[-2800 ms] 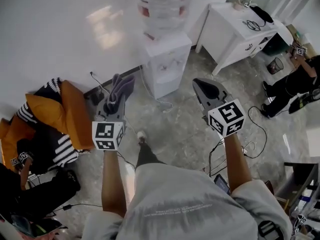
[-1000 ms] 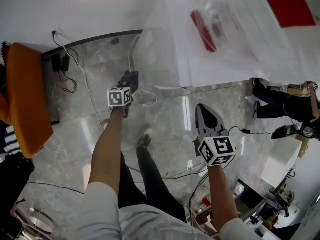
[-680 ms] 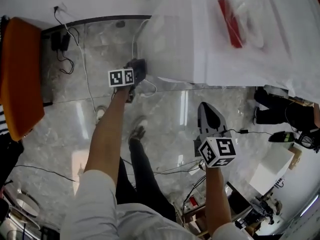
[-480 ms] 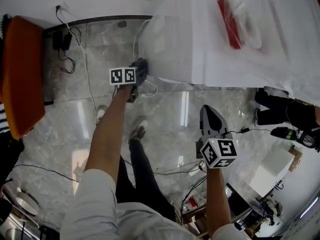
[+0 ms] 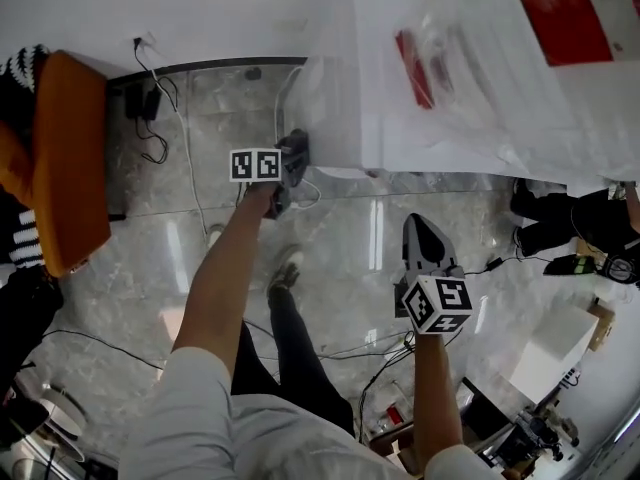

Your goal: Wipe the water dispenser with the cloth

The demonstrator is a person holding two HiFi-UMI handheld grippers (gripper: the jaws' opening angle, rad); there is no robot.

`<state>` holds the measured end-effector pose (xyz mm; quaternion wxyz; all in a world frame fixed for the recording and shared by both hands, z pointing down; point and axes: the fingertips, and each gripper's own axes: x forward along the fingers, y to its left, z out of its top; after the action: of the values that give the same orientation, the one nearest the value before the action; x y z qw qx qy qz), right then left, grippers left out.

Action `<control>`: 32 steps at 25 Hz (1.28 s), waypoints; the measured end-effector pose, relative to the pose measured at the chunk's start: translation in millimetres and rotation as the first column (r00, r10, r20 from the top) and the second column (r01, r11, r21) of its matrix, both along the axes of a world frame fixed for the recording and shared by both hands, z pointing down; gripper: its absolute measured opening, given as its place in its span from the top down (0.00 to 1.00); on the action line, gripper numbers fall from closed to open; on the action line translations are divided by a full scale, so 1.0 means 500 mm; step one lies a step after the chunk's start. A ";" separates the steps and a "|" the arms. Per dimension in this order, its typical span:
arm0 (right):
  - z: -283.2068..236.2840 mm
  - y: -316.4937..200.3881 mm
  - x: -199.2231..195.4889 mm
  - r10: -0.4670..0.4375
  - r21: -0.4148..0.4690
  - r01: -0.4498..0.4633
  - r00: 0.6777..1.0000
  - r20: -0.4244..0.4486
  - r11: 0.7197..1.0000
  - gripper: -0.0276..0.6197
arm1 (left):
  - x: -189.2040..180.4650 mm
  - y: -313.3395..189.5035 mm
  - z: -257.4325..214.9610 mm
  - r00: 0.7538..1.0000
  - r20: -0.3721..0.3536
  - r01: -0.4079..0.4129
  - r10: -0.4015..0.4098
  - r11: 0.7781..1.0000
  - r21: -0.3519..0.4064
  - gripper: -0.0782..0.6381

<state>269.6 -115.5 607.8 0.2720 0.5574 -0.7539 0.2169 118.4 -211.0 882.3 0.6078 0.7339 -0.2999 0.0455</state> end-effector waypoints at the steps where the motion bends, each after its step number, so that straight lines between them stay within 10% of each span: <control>1: -0.009 0.000 -0.004 0.004 0.003 -0.004 1.000 0.004 1.000 0.94 | -0.002 -0.002 -0.024 1.000 -0.007 -0.006 0.006 1.000 0.009 0.82; 17: -0.117 -0.024 -0.039 0.130 0.064 -0.131 0.991 0.033 0.989 0.94 | -0.010 0.019 -0.499 0.943 -0.333 0.064 0.000 0.981 0.182 0.82; 24: -0.097 -0.016 -0.065 0.167 0.015 -0.168 0.984 0.059 0.986 0.94 | -0.024 -0.040 -0.625 0.958 -0.287 0.133 -0.018 0.913 0.385 0.82; 32: -0.081 -0.031 -0.086 0.165 0.004 -0.165 0.986 0.035 0.986 0.94 | -0.034 -0.126 -0.555 0.976 -0.207 0.157 -0.067 0.875 0.458 0.82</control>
<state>226.6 -131.0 567.2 0.2382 0.6151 -0.7103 0.2458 101.4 -273.8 604.7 0.4375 0.8420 -0.2863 -0.1327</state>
